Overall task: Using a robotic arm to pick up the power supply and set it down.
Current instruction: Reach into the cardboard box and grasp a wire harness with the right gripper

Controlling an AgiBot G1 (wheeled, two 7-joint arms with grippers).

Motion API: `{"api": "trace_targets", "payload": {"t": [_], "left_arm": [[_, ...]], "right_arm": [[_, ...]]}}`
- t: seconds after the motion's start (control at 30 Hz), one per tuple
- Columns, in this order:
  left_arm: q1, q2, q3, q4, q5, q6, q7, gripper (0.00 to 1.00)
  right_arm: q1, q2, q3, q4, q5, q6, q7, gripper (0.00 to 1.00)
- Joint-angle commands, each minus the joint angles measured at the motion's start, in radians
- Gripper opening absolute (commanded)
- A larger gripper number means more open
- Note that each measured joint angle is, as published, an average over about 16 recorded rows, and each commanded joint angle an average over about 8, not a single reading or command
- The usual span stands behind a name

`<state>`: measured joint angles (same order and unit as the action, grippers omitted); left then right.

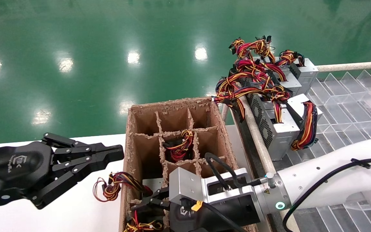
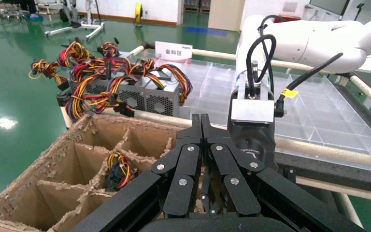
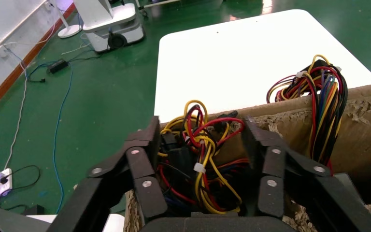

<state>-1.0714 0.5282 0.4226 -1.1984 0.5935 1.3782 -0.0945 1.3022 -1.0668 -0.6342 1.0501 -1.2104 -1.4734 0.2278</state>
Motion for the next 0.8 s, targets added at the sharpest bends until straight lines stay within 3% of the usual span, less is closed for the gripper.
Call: {"api": "trace_targets", "payload": {"t": [0.03,0.5,0.8], "left_arm": [[0.000,0.000,0.000,0.000,0.000,0.000,0.000,0.00],[0.000,0.000,0.000,0.000,0.000,0.000,0.000,0.00],[0.000,0.000,0.000,0.000,0.000,0.000,0.000,0.00]], "right_arm": [[0.004,-0.002,-0.003,-0.003,-0.003,-0.003,0.000,0.00],[0.007,0.007,-0.005,0.025,0.000,-0.011,0.031,0.00],[0.028,0.042,0.020,0.032,0.060,-0.057,0.056,0.00]]}}
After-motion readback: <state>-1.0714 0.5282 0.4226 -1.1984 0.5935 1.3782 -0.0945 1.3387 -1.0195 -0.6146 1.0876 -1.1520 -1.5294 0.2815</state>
